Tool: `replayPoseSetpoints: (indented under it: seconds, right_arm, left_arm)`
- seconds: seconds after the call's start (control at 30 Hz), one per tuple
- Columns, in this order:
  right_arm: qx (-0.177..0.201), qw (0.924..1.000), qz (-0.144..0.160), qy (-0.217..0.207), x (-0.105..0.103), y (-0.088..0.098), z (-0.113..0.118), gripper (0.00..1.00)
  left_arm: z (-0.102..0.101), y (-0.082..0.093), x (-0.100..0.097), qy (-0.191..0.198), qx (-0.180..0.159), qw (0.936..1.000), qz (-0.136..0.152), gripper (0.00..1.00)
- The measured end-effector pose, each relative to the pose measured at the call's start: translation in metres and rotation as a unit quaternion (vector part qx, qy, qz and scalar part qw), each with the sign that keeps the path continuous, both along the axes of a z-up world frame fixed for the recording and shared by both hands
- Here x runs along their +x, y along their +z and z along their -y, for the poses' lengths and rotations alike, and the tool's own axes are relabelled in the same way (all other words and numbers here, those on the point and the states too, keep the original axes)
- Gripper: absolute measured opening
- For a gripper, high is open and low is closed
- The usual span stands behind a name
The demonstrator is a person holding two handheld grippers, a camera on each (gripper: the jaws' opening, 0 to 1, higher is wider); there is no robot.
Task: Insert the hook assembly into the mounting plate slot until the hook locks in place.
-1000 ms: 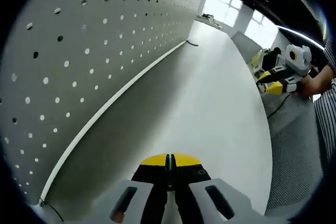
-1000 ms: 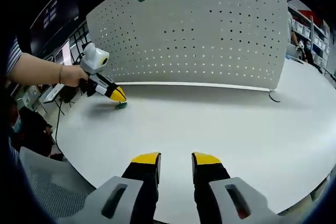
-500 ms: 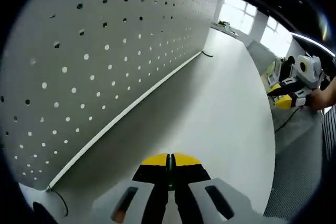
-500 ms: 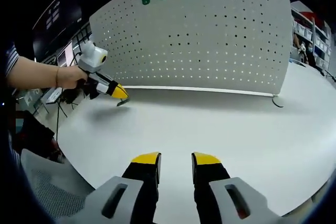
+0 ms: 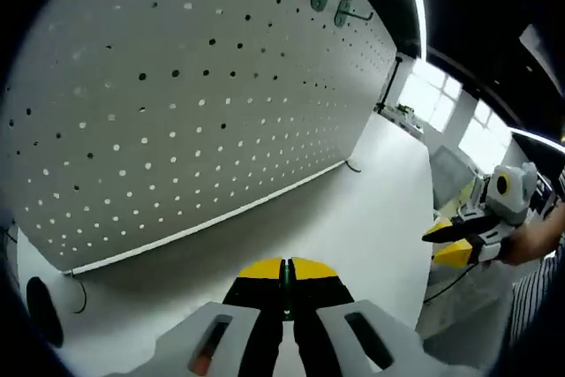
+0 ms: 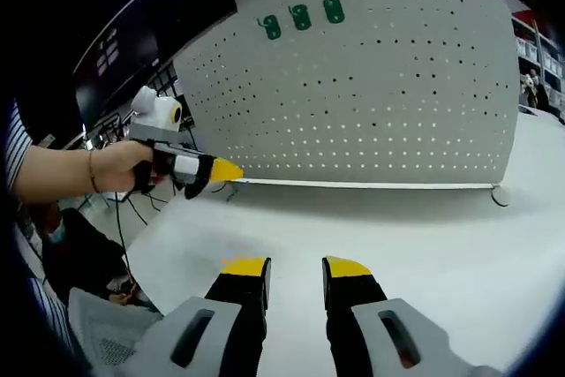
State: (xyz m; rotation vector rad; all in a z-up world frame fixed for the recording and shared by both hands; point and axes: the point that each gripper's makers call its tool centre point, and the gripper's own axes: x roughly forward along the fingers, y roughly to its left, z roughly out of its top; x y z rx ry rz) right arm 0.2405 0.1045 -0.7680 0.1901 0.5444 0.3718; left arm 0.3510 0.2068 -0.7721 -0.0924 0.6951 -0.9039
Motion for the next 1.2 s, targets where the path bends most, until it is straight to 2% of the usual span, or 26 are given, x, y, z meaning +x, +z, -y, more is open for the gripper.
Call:
replayPoseSetpoints:
  seconds: [0.2,0.47,0.57,0.7,0.8,1.03,1.2]
  right_arm:
    - [0.038,0.9986,0.009,0.035,0.011,0.019,-0.036,0.21]
    - [0.072,0.9952,0.003,0.067,0.016,0.027,-0.069,0.21]
    - [0.084,0.9941,-0.003,0.068,0.017,0.028,-0.074,0.21]
    - [0.087,0.9937,0.0,0.071,0.018,0.033,-0.078,0.21]
    - [0.093,0.9932,0.0,0.07,0.019,0.036,-0.079,0.19]
    - [0.129,0.9901,-0.017,0.053,0.017,0.039,-0.08,0.13]
    - [0.133,0.9901,-0.01,0.044,0.016,0.045,-0.076,0.07]
  left_arm:
    - [0.004,0.02,-0.019,0.042,-0.043,0.9982,-0.005,0.01]
    - [0.015,0.048,-0.046,0.075,-0.086,0.9934,0.016,0.01]
    - [0.019,0.056,-0.054,0.097,-0.12,0.988,0.006,0.01]
    - [0.019,0.061,-0.062,0.108,-0.133,0.9851,0.008,0.01]
    - [0.018,0.067,-0.063,0.121,-0.159,0.9799,0.007,0.01]
    - [0.021,0.078,-0.072,0.13,-0.176,0.9756,0.023,0.01]
    - [0.024,0.084,-0.074,0.131,-0.183,0.9737,0.037,0.01]
